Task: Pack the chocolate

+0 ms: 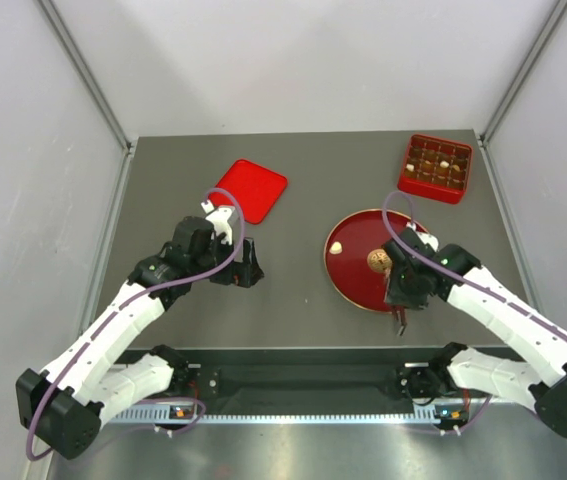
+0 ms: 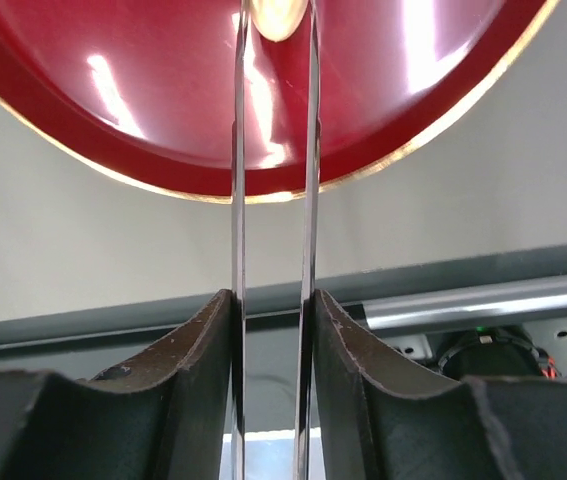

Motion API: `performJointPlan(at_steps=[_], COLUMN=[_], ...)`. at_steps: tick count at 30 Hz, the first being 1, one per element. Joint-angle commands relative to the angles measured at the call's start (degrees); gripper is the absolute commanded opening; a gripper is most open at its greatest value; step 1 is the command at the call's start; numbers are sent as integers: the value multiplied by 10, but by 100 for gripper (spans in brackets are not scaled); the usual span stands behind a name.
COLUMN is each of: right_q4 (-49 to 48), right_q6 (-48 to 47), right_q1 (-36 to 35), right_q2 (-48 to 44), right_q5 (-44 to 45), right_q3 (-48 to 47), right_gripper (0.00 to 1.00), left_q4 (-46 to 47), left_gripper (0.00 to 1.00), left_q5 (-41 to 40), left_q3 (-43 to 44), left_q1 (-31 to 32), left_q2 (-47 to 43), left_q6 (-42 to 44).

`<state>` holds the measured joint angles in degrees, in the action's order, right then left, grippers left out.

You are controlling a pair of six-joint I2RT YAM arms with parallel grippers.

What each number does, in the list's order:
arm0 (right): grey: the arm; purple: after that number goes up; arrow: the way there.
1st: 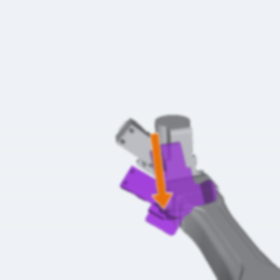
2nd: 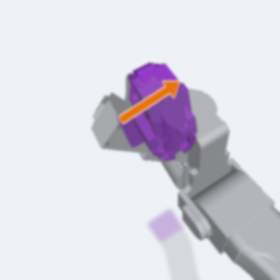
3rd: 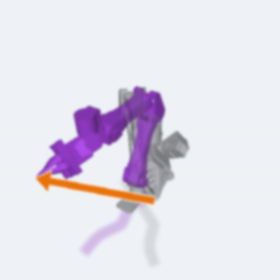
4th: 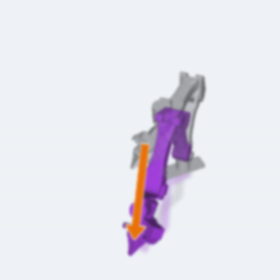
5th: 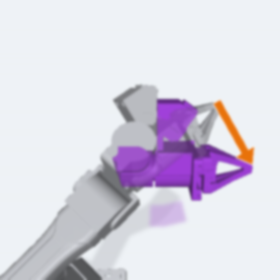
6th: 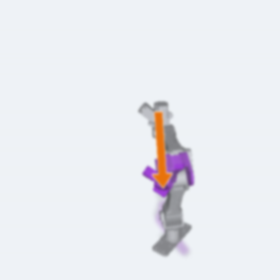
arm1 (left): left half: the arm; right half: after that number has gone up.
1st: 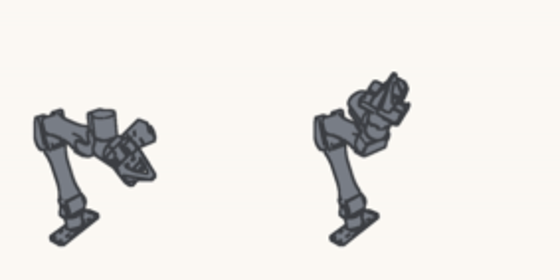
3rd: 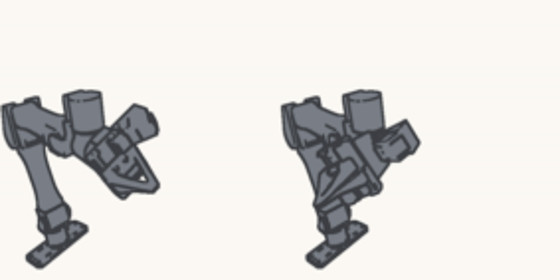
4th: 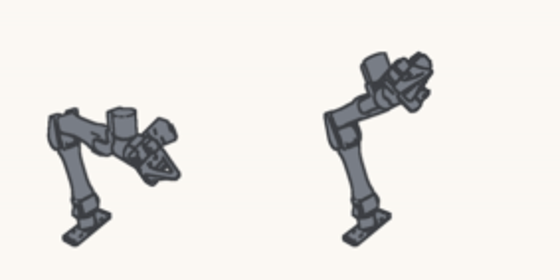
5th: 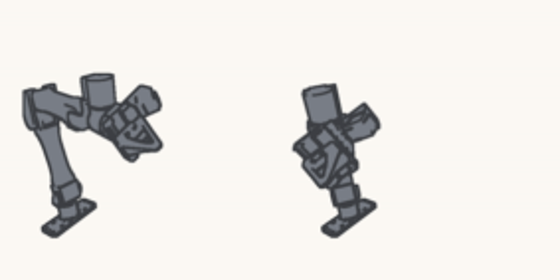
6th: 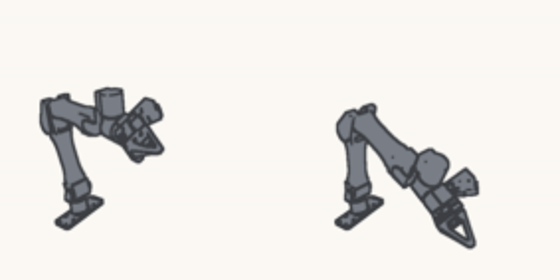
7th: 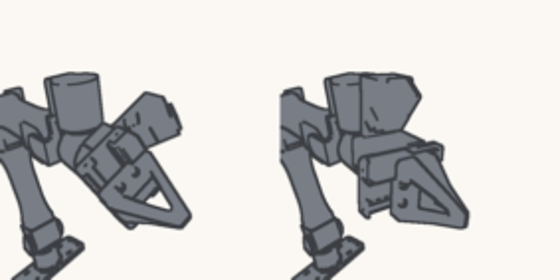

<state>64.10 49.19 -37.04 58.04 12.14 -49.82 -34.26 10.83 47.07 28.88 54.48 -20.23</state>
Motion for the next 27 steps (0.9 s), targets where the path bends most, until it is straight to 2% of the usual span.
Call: performJointPlan(at_steps=[1,7,10,20,27], right_q4=[-43,-43,-43,-85,-137], right_q6=[-31,-72,-102,-217,-249], right_q1=[-13,2,35,228,303], right_q2=[32,100,128,228,328], right_q5=[10,39,42,26,17], right_q3=[-58,-141,-185,-359,-438], right_gripper=[31,30,29,29,28], left_q4=[16,15,15,15,13], left_gripper=[99,99,99,99,99], left_q5=[-6,-8,-7,-2,-7], left_q3=[-2,-2,-2,-1,-1], left_q1=[2,2,2,2,2], left_q2=[-9,-8,-8,-1,5], left_q6=[5,5,5,6,5])
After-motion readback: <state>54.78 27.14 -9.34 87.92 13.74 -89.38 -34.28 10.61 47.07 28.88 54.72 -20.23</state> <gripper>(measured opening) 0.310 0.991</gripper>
